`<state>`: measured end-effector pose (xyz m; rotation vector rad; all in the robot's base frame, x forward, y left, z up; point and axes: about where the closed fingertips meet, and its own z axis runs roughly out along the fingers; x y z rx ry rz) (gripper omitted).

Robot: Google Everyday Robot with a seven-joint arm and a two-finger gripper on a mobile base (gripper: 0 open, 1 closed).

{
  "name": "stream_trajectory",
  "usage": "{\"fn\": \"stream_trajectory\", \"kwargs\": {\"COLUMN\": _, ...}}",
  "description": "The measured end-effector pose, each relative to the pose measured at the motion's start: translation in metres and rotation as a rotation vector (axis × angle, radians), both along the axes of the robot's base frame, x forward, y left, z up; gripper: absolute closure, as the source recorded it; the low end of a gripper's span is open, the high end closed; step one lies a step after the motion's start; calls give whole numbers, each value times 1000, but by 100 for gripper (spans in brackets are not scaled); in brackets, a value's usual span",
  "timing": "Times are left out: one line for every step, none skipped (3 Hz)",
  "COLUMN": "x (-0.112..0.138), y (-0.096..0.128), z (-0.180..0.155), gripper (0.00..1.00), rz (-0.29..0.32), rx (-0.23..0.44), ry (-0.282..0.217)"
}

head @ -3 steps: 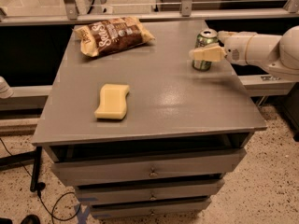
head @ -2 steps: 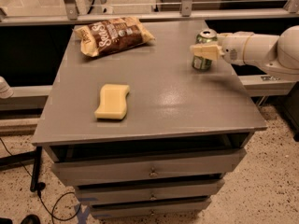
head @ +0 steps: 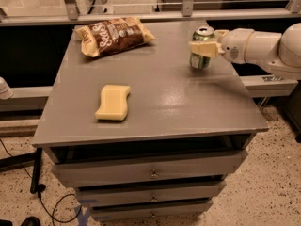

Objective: Move green can near sponge

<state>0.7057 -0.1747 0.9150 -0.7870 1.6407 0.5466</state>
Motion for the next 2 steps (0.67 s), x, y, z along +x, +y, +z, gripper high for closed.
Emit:
{"fn": "stream_trajectory", "kwargs": {"x": -12, "y": 11, "z": 23, "gripper": 100, "rz": 52, "rx": 34, "ry": -16}}
{"fn": "stream_trajectory", "kwargs": {"x": -45, "y": 43, "z": 41, "gripper": 100, "rz": 176, "rx": 57, "ry": 6}}
